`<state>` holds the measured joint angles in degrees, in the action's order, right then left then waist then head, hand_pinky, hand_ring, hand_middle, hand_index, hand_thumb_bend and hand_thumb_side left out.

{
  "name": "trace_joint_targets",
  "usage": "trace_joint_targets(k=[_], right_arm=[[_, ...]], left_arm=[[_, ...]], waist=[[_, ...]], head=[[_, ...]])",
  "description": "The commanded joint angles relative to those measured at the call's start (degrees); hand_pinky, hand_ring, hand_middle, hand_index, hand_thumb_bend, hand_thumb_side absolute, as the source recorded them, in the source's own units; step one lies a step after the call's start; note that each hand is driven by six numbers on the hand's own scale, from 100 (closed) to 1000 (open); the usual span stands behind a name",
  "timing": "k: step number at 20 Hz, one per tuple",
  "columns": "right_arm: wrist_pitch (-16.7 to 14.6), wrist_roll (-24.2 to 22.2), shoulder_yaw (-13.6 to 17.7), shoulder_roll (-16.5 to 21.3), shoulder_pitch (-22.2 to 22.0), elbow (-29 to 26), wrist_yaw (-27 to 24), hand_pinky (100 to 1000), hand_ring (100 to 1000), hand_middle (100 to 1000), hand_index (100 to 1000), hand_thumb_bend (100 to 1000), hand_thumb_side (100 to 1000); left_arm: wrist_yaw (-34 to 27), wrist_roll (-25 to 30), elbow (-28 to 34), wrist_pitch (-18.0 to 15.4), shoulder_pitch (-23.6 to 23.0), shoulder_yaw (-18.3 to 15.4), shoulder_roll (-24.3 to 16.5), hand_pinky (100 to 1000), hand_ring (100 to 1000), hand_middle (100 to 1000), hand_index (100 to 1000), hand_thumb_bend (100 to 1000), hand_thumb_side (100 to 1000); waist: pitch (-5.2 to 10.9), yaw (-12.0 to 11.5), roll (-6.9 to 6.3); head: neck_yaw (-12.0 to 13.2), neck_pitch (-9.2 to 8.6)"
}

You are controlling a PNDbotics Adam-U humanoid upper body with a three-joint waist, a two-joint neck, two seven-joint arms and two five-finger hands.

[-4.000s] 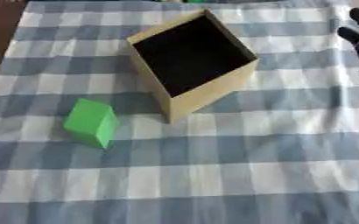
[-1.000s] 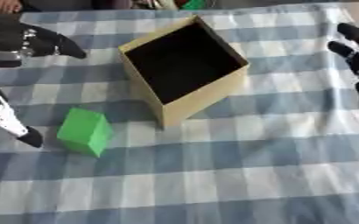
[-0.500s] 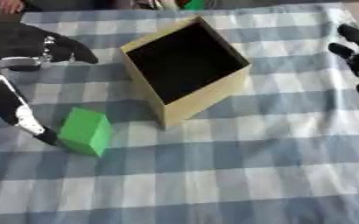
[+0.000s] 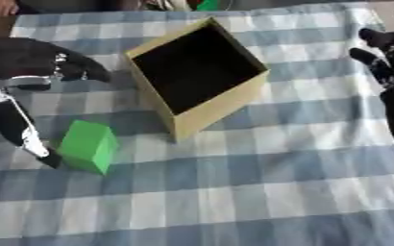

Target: Pick up objects on the table and place them in the box.

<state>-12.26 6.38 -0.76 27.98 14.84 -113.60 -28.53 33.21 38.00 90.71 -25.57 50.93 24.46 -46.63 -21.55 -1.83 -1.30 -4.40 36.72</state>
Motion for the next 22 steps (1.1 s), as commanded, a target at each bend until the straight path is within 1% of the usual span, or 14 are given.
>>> trace_joint_targets(k=[1, 5, 9, 13, 17, 18, 19, 22], right_arm=[[0.2, 0.0, 0.1, 0.7, 0.6, -1.0, 0.0, 815, 870, 599, 903, 100, 966], [0.2, 0.0, 0.1, 0.6, 0.6, -1.0, 0.0, 816, 870, 598, 903, 100, 965], [0.5, -0.1, 0.0, 0.4, 0.7, -1.0, 0.1, 817, 870, 598, 903, 100, 964], [0.6, -0.1, -0.1, 0.3, 0.8, -1.0, 0.1, 817, 871, 598, 903, 100, 964], [0.6, -0.1, -0.1, 0.3, 0.7, -1.0, 0.1, 817, 871, 598, 903, 100, 964], [0.6, -0.1, -0.1, 0.3, 0.7, -1.0, 0.1, 818, 871, 597, 904, 100, 947], [0.7, -0.1, -0.1, 0.1, 0.8, -1.0, 0.1, 818, 871, 597, 904, 100, 964], [1.0, 0.0, -0.1, -0.1, 0.8, -1.0, 0.1, 818, 872, 597, 904, 100, 963]], left_arm=[[-0.7, 14.0, -0.2, -14.3, 1.1, 0.5, -0.9, 840, 914, 895, 999, 972, 555], [-0.3, 14.0, -1.5, -14.3, 1.4, 2.0, -0.2, 838, 908, 890, 995, 990, 560], [0.9, 14.0, -2.7, -14.8, 1.7, 2.8, 0.4, 838, 914, 896, 996, 984, 553], [1.8, 14.0, -3.8, -15.2, 2.4, 3.2, 1.5, 836, 917, 897, 993, 937, 542], [2.2, 14.0, -4.4, -15.6, 2.7, 3.4, 2.0, 836, 917, 897, 993, 937, 542], [2.3, 14.0, -4.4, -15.7, 2.7, 3.5, 2.0, 827, 907, 879, 975, 808, 511], [2.7, 14.0, -4.9, -15.6, 2.7, 3.8, 2.3, 826, 905, 873, 971, 860, 535], [4.1, 14.0, -6.6, -15.9, 2.5, 4.3, 3.3, 816, 891, 841, 941, 817, 553]], waist=[[0.79, 0.1, -0.68], [0.72, 0.2, -0.67], [0.65, 0.3, -0.73], [0.60, 0.4, -0.73], [0.59, 0.4, -0.74], [0.58, 0.4, -0.74], [0.55, 0.5, -0.81], [0.49, 0.6, -0.86]], head=[[-0.1, 0.03], [0.0, 0.15], [0.0, 0.14], [0.0, 0.03], [0.0, 0.02], [0.0, 0.00], [0.0, -0.12], [0.1, -0.37]])
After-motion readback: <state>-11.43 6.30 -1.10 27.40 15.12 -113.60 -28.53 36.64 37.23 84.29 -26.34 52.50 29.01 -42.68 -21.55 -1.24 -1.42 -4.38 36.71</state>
